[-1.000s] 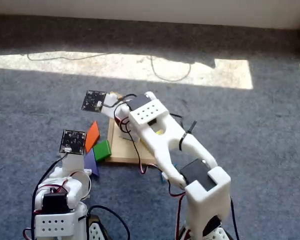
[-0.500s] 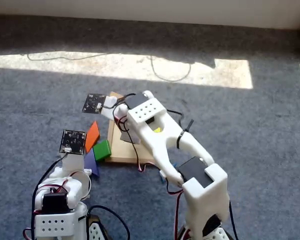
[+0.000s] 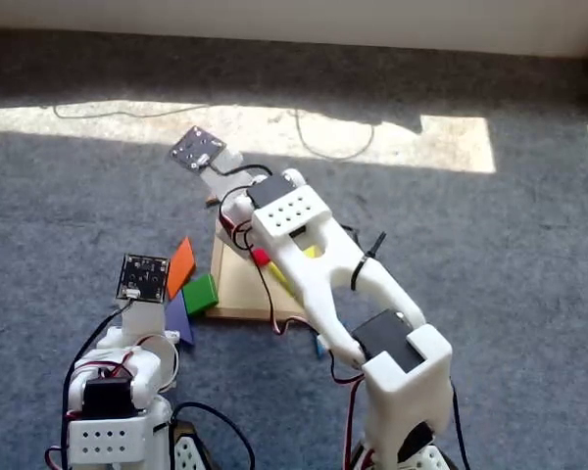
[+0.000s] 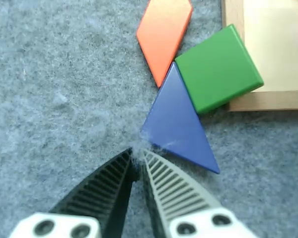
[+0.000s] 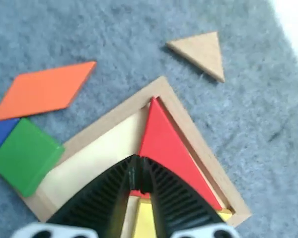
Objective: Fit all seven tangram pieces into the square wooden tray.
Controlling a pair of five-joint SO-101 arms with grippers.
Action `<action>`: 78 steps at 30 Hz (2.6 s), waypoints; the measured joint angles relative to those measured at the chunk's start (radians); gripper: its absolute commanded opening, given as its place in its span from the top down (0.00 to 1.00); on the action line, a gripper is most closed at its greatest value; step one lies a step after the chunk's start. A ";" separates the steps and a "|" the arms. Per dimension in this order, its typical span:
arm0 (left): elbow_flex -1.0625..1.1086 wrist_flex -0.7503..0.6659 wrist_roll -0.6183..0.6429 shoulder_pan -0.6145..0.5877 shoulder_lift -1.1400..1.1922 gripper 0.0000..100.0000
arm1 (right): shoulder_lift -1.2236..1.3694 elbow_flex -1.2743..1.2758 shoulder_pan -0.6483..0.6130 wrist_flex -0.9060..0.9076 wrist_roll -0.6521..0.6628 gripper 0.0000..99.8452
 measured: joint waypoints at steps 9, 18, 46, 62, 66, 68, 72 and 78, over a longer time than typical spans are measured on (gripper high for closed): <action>0.000 0.000 0.000 0.000 0.000 0.99 | 0.129 -0.005 0.051 0.041 0.117 0.99; 0.000 0.000 0.000 0.000 0.000 0.99 | 0.109 -0.052 0.118 0.239 0.173 0.99; 0.000 0.000 0.000 0.000 0.000 0.99 | -0.830 0.781 0.273 0.184 -0.213 0.99; 0.000 0.000 0.000 0.000 0.000 0.99 | -0.855 1.071 0.048 -0.069 -0.729 0.77; 0.000 0.000 0.000 0.000 0.000 0.99 | -0.855 1.073 0.043 -0.072 -0.792 0.77; 0.000 0.000 0.000 0.000 0.000 0.99 | -0.855 1.073 0.043 -0.074 -0.799 0.77; 0.000 0.000 0.000 0.000 0.000 0.99 | -0.855 1.109 0.043 -0.140 -0.802 0.77; 0.000 0.000 0.000 0.000 0.000 0.99 | -0.753 1.154 0.048 -0.196 -0.802 0.77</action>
